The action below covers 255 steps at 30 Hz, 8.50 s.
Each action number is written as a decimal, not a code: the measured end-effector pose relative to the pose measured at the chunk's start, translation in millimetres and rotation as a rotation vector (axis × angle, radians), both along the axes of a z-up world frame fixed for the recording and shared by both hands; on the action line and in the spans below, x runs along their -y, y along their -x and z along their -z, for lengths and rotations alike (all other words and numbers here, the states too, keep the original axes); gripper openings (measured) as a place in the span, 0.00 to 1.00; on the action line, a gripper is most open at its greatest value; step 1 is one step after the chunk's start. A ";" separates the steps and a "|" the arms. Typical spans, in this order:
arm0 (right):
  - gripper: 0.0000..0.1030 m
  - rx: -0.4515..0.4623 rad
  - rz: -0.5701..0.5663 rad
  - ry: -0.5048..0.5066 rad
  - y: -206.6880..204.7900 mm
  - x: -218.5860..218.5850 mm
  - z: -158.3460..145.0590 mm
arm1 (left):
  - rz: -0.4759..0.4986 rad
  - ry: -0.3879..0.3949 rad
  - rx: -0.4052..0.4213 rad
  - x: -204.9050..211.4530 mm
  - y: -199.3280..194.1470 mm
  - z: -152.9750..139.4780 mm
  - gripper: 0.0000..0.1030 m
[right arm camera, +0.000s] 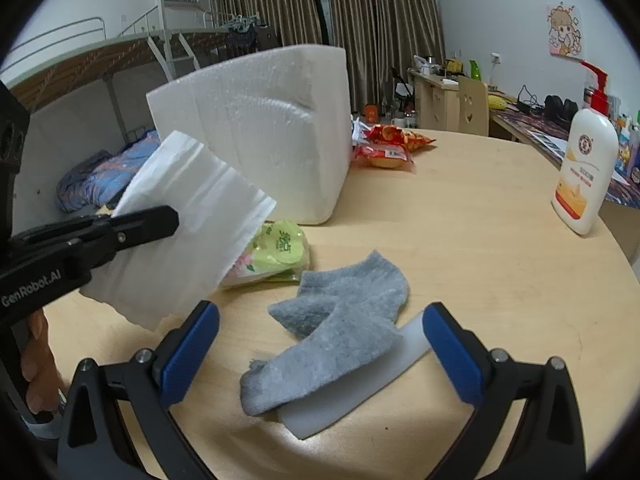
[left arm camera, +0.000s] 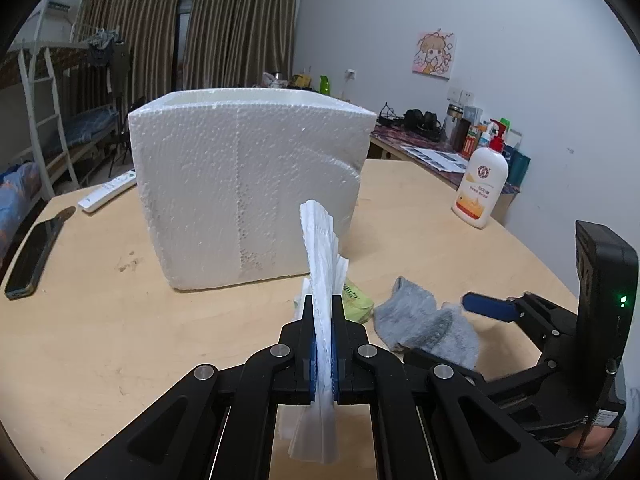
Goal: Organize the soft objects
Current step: 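Lift the white tissue with the left gripper, then close the right gripper on the grey sock while the left holds the tissue, then carry the tissue and grey sock over the white foam box with both tools, then open the left gripper to drop the tissue into the box, then lower the grey sock into the box and open the right gripper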
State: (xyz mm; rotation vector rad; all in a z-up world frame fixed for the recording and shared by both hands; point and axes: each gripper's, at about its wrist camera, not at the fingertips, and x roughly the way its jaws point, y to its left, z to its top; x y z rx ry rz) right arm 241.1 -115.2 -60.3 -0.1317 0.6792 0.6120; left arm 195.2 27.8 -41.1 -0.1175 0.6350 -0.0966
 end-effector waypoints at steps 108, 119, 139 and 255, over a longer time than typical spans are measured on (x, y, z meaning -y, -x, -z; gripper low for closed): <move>0.10 0.359 -0.175 -0.247 110.4 1.0 -122.3 | -0.129 -0.108 0.414 -9.5 172.2 -118.1 0.05; 0.10 0.367 -0.185 -0.247 91.1 -12.4 -137.1 | -0.119 -0.101 0.398 -20.7 141.2 -132.0 0.05; 0.10 0.359 -0.210 -0.261 49.9 -33.0 -157.1 | -0.090 -0.081 0.383 -41.0 75.4 -154.2 0.05; 0.67 0.232 -0.185 -0.186 -61.5 -108.1 -143.7 | -0.213 -0.109 0.326 -132.2 -48.8 -117.4 1.00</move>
